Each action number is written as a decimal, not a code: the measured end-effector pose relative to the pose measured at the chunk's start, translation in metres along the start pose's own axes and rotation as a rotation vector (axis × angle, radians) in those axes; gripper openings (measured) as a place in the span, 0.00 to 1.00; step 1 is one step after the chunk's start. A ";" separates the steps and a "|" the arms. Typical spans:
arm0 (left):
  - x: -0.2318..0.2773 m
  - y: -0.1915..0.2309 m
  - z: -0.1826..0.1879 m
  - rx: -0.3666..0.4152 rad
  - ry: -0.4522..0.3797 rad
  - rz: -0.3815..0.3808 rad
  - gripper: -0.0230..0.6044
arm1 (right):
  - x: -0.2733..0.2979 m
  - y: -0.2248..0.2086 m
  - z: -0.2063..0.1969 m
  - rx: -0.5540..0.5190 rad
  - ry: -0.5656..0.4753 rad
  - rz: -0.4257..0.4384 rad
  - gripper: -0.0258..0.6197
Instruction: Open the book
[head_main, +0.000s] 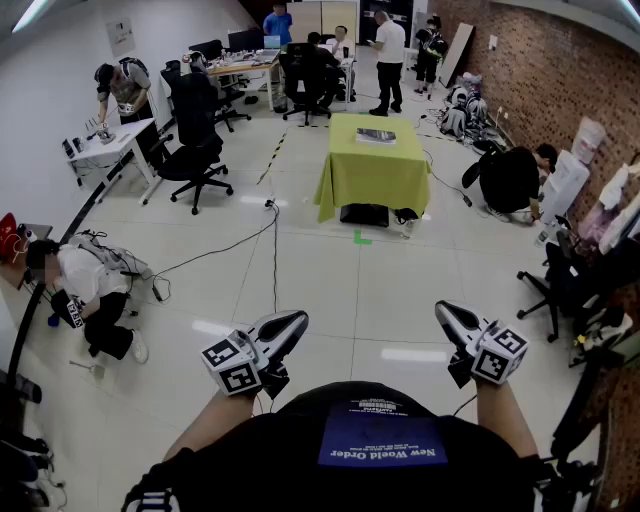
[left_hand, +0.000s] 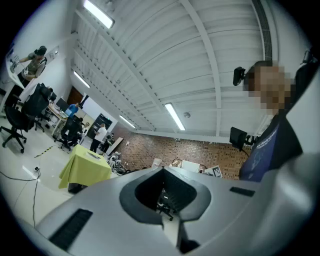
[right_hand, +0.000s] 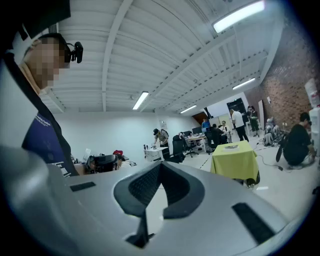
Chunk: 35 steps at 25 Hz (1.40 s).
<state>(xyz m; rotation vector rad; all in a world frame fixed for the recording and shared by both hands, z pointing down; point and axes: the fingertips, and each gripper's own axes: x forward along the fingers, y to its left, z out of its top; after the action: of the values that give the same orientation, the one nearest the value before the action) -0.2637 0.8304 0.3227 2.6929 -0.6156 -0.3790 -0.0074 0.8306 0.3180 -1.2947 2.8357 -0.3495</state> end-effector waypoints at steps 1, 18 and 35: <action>-0.006 0.005 0.001 0.001 0.004 -0.001 0.05 | 0.006 0.004 -0.001 0.001 -0.002 -0.002 0.02; 0.057 0.087 0.007 -0.021 0.050 0.034 0.05 | 0.064 -0.087 -0.007 0.059 0.001 0.001 0.02; 0.283 0.169 0.028 -0.029 0.015 0.039 0.05 | 0.110 -0.302 0.061 0.019 0.002 0.091 0.02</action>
<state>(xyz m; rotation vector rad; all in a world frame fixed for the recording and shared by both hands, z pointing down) -0.0882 0.5502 0.3135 2.6499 -0.6525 -0.3537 0.1510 0.5442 0.3294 -1.1573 2.8737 -0.3747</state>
